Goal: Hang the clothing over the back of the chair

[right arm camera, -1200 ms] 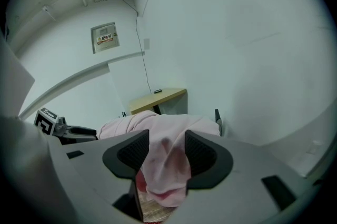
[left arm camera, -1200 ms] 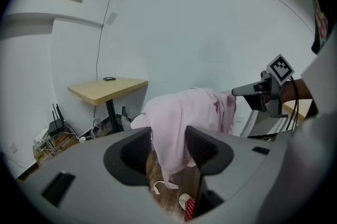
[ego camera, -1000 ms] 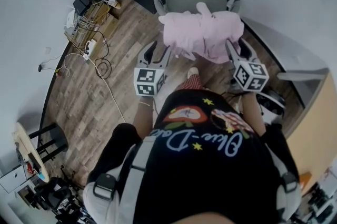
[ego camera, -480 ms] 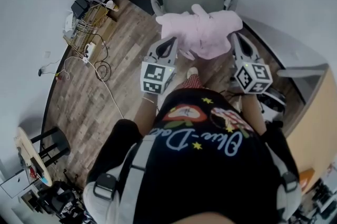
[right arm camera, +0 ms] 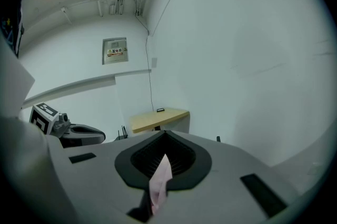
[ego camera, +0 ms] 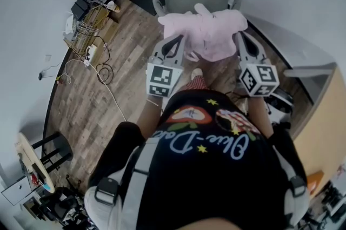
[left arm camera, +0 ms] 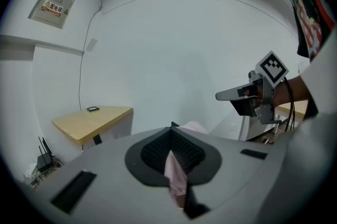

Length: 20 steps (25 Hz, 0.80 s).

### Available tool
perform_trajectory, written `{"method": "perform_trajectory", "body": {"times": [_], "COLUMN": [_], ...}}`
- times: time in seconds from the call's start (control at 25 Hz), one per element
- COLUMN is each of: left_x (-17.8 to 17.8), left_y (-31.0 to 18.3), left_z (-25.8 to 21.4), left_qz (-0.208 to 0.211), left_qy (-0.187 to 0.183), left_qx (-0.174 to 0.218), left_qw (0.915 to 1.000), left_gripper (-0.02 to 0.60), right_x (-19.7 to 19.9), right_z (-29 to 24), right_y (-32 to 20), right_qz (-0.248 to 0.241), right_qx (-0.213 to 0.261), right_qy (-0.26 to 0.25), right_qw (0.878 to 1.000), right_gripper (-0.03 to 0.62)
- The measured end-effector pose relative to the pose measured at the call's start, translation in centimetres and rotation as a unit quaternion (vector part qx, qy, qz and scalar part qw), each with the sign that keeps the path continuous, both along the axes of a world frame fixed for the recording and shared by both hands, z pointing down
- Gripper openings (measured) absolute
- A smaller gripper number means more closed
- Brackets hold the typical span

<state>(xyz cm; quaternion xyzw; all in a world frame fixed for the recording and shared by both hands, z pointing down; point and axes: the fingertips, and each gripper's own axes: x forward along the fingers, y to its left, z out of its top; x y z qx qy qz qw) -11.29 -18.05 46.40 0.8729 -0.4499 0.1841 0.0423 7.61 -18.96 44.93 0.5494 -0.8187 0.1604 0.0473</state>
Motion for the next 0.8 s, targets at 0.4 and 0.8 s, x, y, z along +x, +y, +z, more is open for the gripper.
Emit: {"method": "perform_trajectory", "body": {"times": [0.4, 0.8], "left_x": [-0.9, -1.7], "left_y": [0.0, 0.1], "left_z": [0.4, 0.4], "left_qz": [-0.014, -0.028], "left_qy": [-0.008, -0.009], "left_qx": [-0.004, -0.005], "left_qw": [0.9999, 0.9996], "left_gripper": [-0.002, -0.002], "right_x": [-0.4, -0.8], "right_z": [0.3, 0.3], "right_y": [-0.3, -0.3], "right_qz": [-0.007, -0.009], "right_qx": [-0.008, -0.011], "right_qy": [0.007, 0.006], "right_qw": [1.0, 1.0], "right_gripper": [0.0, 0.0]}}
